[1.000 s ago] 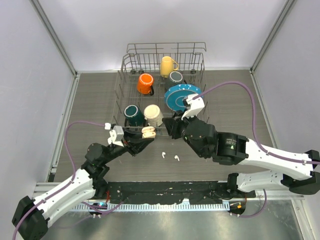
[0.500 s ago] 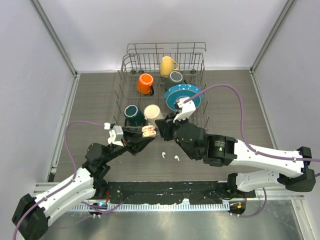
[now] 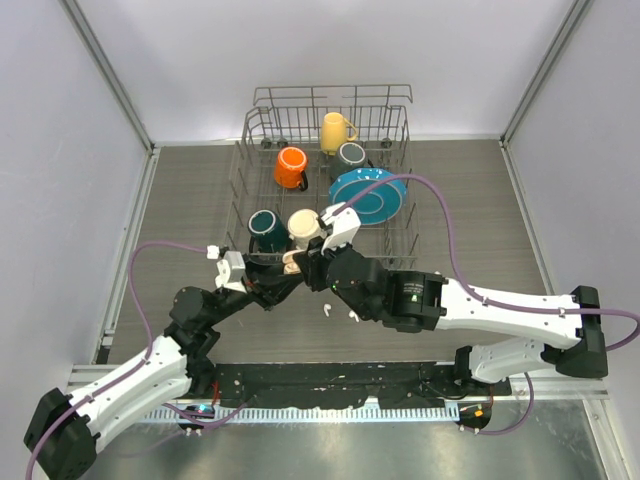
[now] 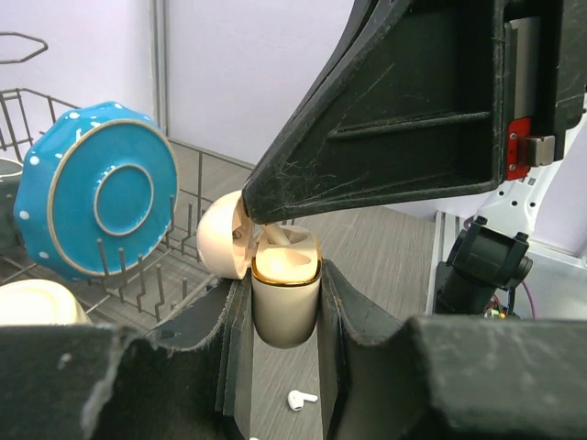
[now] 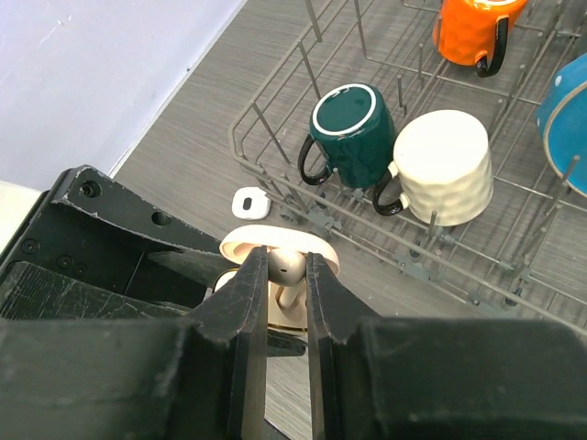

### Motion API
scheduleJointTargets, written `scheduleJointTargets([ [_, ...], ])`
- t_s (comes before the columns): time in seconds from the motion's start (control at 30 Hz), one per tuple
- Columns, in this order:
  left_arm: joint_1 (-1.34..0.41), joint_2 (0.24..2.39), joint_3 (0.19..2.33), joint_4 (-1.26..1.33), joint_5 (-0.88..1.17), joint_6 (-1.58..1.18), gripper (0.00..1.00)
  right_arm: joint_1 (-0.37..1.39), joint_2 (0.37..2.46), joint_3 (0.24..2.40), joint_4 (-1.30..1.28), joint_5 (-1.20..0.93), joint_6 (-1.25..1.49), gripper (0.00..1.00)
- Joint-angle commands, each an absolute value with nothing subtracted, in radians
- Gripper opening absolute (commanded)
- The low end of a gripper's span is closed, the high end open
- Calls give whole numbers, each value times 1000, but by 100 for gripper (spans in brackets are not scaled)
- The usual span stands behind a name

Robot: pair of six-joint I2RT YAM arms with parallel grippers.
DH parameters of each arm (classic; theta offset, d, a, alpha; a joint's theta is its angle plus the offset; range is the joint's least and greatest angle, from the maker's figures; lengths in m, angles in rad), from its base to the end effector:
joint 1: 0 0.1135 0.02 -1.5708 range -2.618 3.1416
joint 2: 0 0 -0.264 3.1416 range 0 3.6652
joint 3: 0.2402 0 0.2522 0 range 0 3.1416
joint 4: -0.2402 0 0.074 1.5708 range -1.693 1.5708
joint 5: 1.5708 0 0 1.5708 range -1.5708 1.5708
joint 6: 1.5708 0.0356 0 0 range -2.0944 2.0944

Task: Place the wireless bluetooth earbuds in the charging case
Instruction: Place the earbud in the charging case.

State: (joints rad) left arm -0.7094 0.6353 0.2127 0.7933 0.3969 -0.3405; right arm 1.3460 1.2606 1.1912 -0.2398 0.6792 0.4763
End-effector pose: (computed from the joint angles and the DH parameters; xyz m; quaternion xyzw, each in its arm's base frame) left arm 0.1087 -0.1115 0.2631 0.2615 0.5144 -0.5018 0.6444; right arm 0.0853 0.2727 0.3768 -0.1426 0.7733 0.2746 0.5534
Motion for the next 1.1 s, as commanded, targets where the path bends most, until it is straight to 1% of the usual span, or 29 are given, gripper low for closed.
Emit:
scheduleJointTargets([
  [0.0, -713, 604, 241, 871, 394, -356, 0, 1354, 1238, 1221, -216, 715, 463, 1],
  [0.23, -713, 583, 233, 859, 384, -359, 0, 1356, 1216, 1207, -215, 718, 439, 1],
  [0.43, -713, 586, 236, 871, 377, -367, 0, 1365, 1238, 1218, -229, 703, 413, 1],
  [1.07, -713, 591, 219, 867, 385, -359, 0, 1422, 1239, 1220, -183, 798, 293, 1],
])
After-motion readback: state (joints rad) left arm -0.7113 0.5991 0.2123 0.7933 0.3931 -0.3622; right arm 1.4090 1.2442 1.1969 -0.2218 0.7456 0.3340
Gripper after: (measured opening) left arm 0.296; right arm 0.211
